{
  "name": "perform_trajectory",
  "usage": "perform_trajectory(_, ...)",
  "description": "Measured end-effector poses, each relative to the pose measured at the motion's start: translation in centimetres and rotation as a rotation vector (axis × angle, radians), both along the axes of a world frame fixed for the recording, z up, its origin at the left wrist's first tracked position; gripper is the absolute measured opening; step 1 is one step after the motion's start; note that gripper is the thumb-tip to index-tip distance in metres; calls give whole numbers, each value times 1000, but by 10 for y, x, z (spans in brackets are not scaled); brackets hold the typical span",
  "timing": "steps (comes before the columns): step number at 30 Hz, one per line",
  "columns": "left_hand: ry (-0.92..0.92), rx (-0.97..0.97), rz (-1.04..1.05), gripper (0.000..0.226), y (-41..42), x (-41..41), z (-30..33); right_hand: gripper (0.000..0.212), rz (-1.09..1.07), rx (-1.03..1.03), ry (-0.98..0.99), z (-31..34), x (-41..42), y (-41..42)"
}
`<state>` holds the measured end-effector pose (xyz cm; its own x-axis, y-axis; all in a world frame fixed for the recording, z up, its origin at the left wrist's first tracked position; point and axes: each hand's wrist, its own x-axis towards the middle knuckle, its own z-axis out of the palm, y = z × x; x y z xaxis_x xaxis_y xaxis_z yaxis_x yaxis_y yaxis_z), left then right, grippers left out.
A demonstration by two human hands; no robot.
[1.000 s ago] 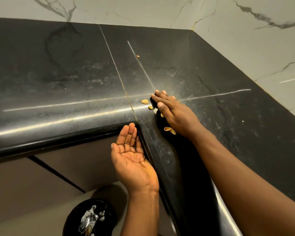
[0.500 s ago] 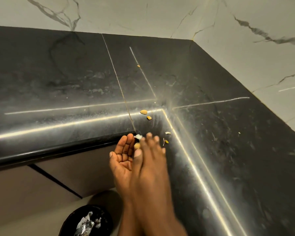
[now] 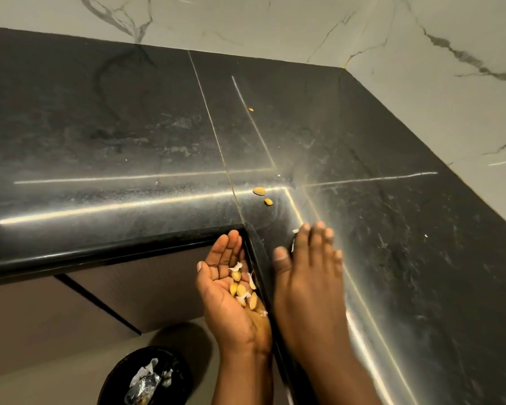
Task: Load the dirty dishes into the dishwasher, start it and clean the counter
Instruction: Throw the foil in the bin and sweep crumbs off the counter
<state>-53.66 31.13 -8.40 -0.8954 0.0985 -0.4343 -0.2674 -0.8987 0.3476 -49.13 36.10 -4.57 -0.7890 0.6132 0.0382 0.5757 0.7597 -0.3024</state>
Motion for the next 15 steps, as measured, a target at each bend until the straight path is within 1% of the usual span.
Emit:
perform_trajectory(1,-13,13,-20,48,-1,-1,0,77,27,59,-30,-6,-1,-15)
perform_trajectory(2,-14,32,-36,50,-4,-3,-7,76,51,73,-4,-8,-1,-32)
perform_trajectory(5,0,36,-86,55,-9,-7,-13,64,192,53,208,-1,7,-71)
perform_trajectory(7,10,85,-85,52,-5,-7,-9,61,192,-108,443,18,6,-65)
perform_trajectory(8,-10,112,-59,51,-3,-7,-7,59,163,-190,523,27,-1,-53)
perform_trajectory(9,-33,91,-32,51,-1,-6,-4,54,143,-228,545,35,-11,-35)
perform_trajectory(11,-30,21,4,57,1,-5,-4,40,164,-137,521,42,-42,6)
perform_trajectory(12,-18,17,13,57,1,-4,-4,35,196,-96,470,41,-60,27)
perform_trajectory(13,-15,18,18,56,1,-4,-2,36,247,-89,375,37,-78,45)
perform_trajectory(15,-20,12,7,50,1,-5,0,47,398,-92,125,23,-104,68)
